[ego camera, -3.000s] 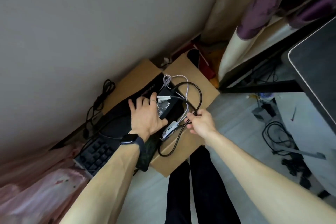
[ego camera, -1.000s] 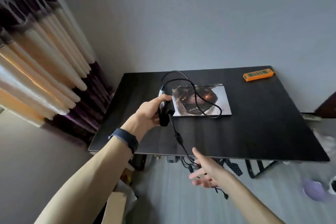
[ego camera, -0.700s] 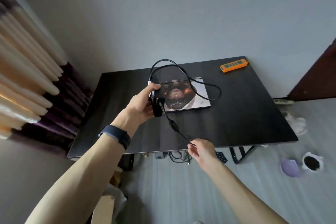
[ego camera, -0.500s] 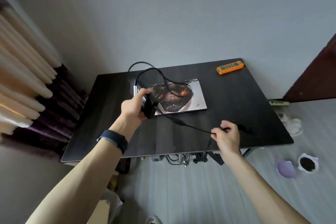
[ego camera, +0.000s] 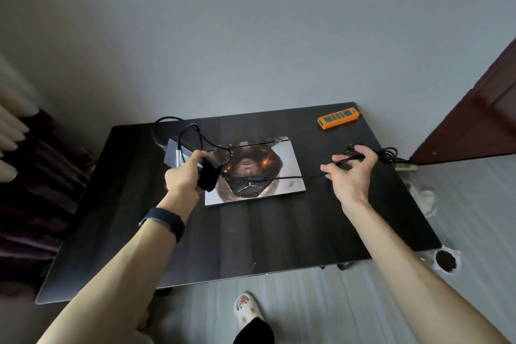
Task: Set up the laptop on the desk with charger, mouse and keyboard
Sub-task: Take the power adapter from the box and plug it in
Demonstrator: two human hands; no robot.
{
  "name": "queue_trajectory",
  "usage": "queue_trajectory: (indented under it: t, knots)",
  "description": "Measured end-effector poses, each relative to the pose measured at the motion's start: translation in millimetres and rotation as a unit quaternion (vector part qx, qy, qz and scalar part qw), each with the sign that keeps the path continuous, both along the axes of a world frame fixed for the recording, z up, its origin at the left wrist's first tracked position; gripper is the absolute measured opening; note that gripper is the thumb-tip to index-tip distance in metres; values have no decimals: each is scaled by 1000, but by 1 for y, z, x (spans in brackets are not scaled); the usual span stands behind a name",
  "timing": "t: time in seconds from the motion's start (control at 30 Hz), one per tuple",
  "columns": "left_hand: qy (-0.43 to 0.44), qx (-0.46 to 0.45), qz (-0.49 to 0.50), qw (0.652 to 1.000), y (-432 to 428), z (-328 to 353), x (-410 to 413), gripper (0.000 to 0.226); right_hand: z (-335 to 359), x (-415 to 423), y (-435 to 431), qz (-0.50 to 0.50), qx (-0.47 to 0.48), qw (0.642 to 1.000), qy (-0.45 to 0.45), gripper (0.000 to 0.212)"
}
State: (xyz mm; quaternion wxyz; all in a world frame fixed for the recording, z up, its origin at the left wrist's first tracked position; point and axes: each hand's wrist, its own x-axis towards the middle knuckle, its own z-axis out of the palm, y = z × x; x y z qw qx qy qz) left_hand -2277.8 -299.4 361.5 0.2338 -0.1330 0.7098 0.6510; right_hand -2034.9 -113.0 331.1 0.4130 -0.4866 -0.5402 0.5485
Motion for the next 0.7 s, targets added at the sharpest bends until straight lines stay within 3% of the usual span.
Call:
queue_trajectory:
  t: [0.23, 0.37, 0.47, 0.57, 0.7]
  knots:
    - [7, -23, -41, 999, 66, -14, -65, 74, 35, -52, 68, 95, 117, 983, -104, 77]
    - [76, -59, -90, 991, 106, -12, -97, 72, 43, -77, 102, 128, 153, 972, -128, 79]
    - [141, -100, -135, 976, 135, -1, -114, 81, 48, -104, 127, 149, 152, 967, -144, 79]
    - [180, -118, -174, 961, 165, 8, -129, 74, 43, -127, 152, 176, 138, 963, -153, 79]
    - [212, -140, -186, 949, 202, 7, -143, 69, 28, -149, 196, 200, 24, 973, -111, 78]
